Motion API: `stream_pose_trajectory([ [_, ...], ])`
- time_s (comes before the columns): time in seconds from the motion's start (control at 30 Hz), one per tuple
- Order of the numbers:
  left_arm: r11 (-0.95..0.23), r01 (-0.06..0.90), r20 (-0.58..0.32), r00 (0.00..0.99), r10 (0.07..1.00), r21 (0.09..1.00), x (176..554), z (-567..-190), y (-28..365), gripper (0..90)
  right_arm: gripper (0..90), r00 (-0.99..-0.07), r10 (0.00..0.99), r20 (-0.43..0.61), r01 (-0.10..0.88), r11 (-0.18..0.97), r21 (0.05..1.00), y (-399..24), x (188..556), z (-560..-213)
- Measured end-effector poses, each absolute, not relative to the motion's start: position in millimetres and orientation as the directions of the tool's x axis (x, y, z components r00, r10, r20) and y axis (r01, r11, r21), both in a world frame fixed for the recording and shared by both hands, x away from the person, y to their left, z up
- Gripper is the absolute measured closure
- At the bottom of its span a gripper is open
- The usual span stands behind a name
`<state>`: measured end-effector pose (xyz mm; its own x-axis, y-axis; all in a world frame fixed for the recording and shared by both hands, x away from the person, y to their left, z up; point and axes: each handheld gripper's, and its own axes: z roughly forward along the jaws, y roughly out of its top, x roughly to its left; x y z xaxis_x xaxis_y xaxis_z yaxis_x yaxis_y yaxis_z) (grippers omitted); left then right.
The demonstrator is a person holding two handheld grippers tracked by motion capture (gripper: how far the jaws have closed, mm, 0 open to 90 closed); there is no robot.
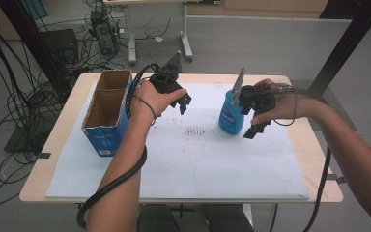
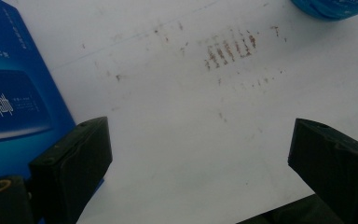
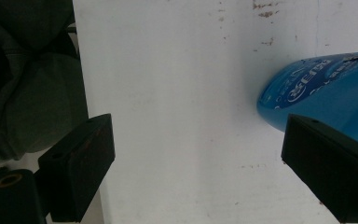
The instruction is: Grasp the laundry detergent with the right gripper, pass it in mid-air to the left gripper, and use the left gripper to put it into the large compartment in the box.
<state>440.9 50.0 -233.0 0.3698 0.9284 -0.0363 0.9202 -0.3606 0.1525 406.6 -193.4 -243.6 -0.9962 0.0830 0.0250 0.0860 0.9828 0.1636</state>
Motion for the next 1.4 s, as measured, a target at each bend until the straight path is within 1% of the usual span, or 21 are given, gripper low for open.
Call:
stream_pose_trajectory([
  [0.47,-0.361,0.921,-0.036,0.370,0.929,0.150,440.0,-232.6,49.6,6.5,8.8,-0.995,0.101,0.026,0.104,0.980,0.170,-196.3,405.3,-241.6],
  [0.83,-0.366,0.918,-0.035,0.375,0.926,0.155,438.9,-230.1,47.9,6.5,8.1,-0.989,0.143,0.031,0.146,0.974,0.172,-206.3,401.6,-240.3],
  [1.23,-0.371,0.915,-0.029,0.380,0.925,0.159,437.6,-228.3,46.8,6.5,7.0,-0.972,0.236,0.018,0.235,0.954,0.186,-233.0,400.8,-236.6],
  [1.27,-0.371,0.915,-0.028,0.379,0.925,0.159,437.5,-227.9,46.4,6.5,6.9,-0.966,0.259,0.011,0.256,0.949,0.186,-238.0,401.0,-237.0],
  [1.4,-0.371,0.915,-0.029,0.380,0.925,0.157,436.1,-229.4,46.3,6.5,6.8,-0.956,0.292,-0.014,0.284,0.940,0.190,-247.6,403.0,-238.2],
])
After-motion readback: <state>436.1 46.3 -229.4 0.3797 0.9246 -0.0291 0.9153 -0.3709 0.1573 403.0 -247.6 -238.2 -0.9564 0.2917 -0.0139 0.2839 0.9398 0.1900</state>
